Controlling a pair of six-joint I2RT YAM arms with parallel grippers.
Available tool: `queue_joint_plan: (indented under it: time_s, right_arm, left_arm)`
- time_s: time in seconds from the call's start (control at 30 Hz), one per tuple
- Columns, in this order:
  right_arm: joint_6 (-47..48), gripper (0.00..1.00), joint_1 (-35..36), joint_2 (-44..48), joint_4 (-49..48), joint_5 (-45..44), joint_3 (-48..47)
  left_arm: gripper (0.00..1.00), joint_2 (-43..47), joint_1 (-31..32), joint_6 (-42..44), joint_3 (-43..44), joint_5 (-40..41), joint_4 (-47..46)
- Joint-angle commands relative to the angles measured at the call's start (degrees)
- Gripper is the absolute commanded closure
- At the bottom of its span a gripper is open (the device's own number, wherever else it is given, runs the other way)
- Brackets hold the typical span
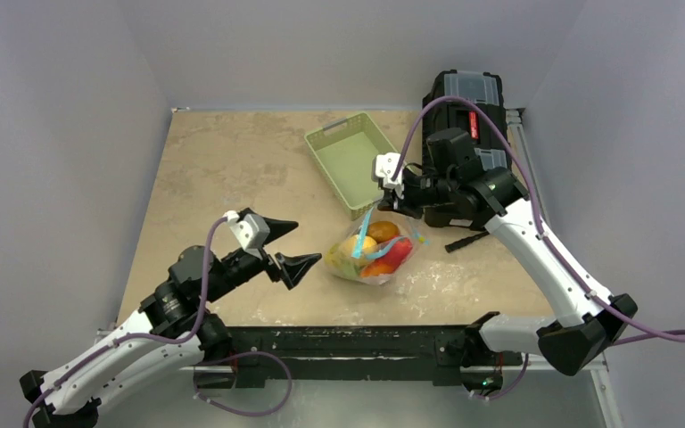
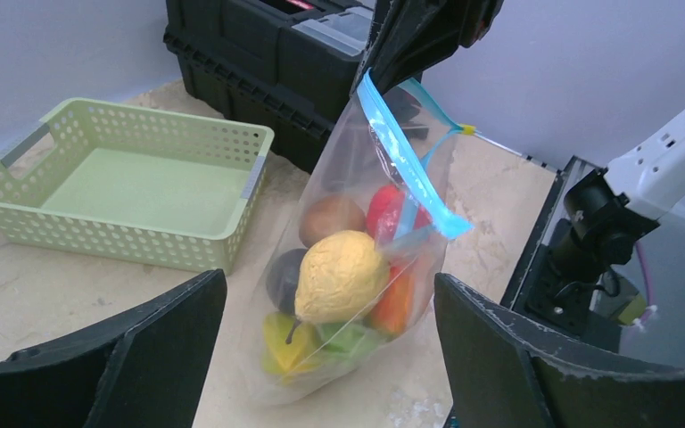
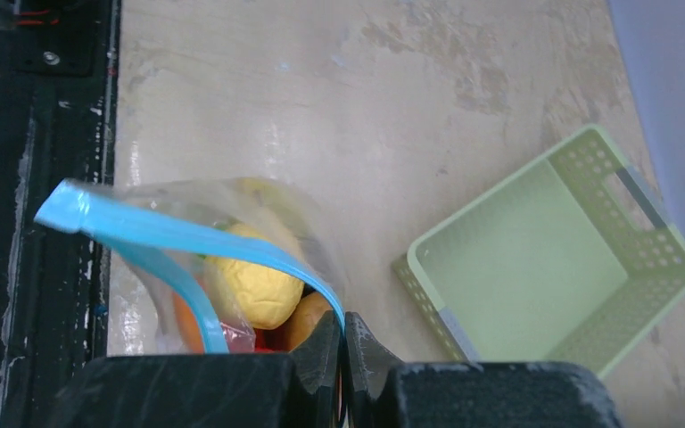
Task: Open the zip-top bag and remove the fake food
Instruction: Open the zipper of the food storage bag at the center of the board.
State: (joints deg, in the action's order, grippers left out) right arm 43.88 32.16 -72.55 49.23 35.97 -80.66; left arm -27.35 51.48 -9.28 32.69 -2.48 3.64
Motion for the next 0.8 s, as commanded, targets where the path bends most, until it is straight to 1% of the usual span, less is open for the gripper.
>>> queue_joint_plan:
  time_s: [0.0,0.17,0.27,0.37,0.43,0.5,0.6,0.77]
  right_arm:
    - [-5.51,1.00,-2.42,2.55,-1.56,-6.47,-1.79]
    - [-9.88,1.00,-5.46,5.25,-2.18,-9.55,-0.44]
    - [-12.56,1.00,-6.86,6.37,-3.74,-11.13,0.35]
    - [-14.36,1.00,-7.35,7.04,-4.69,-11.50,1.62]
    - [-15.04,1.00,-7.39,7.16,-4.53,-9.75,2.92]
    - [-15.45,1.00,-7.43,6.96,-4.07,-8.61,4.82]
    - [-15.13,1.00,-7.18,5.38,-3.69,-2.09,7.83]
    - [-13.90,1.00,-5.06,1.05,-3.86,5.30,11.47]
  left_arm:
    - [0.10,1.98,-0.20,-6.32,2.80,1.82,3.59]
    - [0.08,3.17,-0.22,-11.60,3.02,2.30,5.69]
    - [0.09,2.91,-0.17,-16.17,1.94,2.00,4.43]
    - [0.09,1.10,-0.24,-21.16,0.02,0.06,2.32]
    - [0.10,-0.79,-0.17,-23.54,-1.33,-1.15,0.89]
    - [0.14,-2.82,-0.15,-24.65,-2.89,-2.57,-0.80]
    - [0.21,-5.64,-0.16,-26.19,-4.37,-5.30,-4.38]
    - [0.24,-7.98,0.15,-30.51,-5.41,-8.81,-7.23]
